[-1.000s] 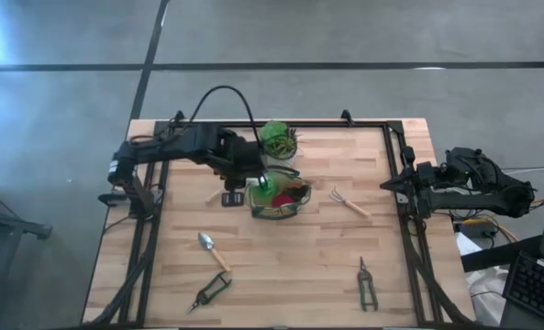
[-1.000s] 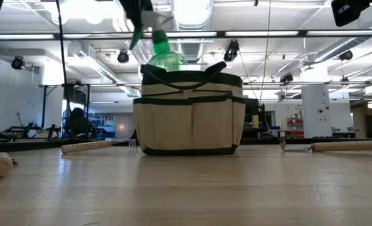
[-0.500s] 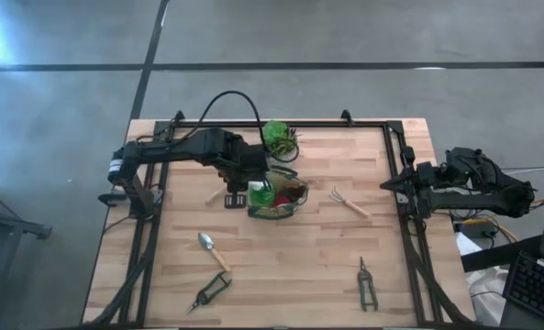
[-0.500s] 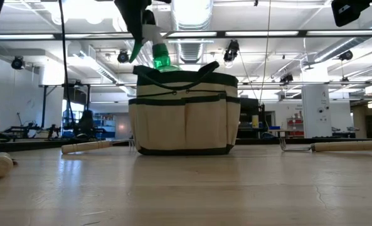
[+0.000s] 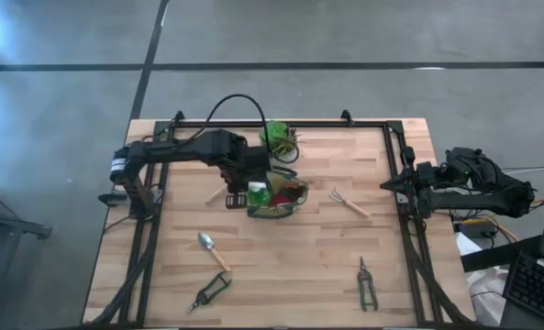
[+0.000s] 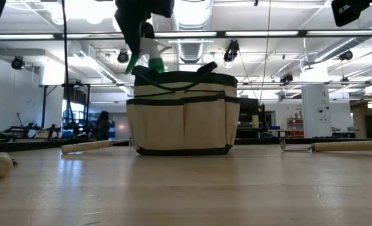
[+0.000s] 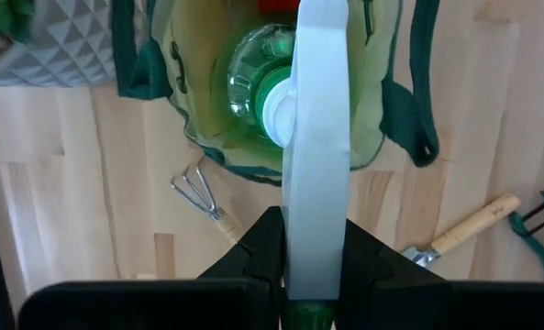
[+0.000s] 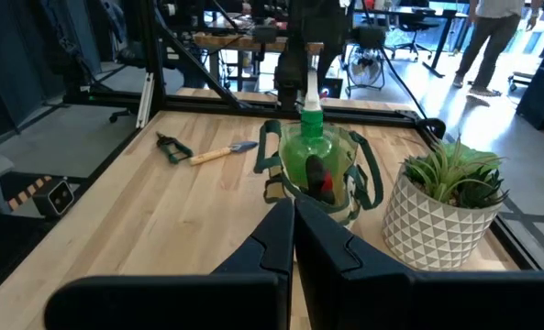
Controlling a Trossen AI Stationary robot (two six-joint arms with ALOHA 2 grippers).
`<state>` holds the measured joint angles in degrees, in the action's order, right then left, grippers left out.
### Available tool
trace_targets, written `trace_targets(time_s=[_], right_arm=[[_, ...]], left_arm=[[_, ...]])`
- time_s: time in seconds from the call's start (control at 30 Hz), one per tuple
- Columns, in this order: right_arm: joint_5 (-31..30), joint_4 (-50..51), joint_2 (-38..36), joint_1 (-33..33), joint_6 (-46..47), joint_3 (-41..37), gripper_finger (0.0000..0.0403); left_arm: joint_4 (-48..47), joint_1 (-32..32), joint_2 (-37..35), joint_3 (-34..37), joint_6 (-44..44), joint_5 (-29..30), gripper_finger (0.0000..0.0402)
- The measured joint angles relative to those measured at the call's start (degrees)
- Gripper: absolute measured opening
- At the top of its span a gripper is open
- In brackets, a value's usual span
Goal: Pick & Place Garden tools in Gardening bag
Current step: Put the green spray bottle into the gardening bag
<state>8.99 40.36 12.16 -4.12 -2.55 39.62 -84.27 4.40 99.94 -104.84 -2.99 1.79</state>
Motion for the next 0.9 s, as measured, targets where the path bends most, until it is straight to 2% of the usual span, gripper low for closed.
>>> trace_targets(time_s=[0.33,0.9], right_arm=[[0.00,0.01,-0.01,0.02,0.00,0.01,0.0008],[0.00,0.00,-0.02,0.02,0.00,0.00,0.0008]], left_arm=[[4.99,0.16,0.00,5.62,-1.33,-2.37,0.0054],[9.07,0.23,0.04,8.61,-1.13,-3.95,0.0054]])
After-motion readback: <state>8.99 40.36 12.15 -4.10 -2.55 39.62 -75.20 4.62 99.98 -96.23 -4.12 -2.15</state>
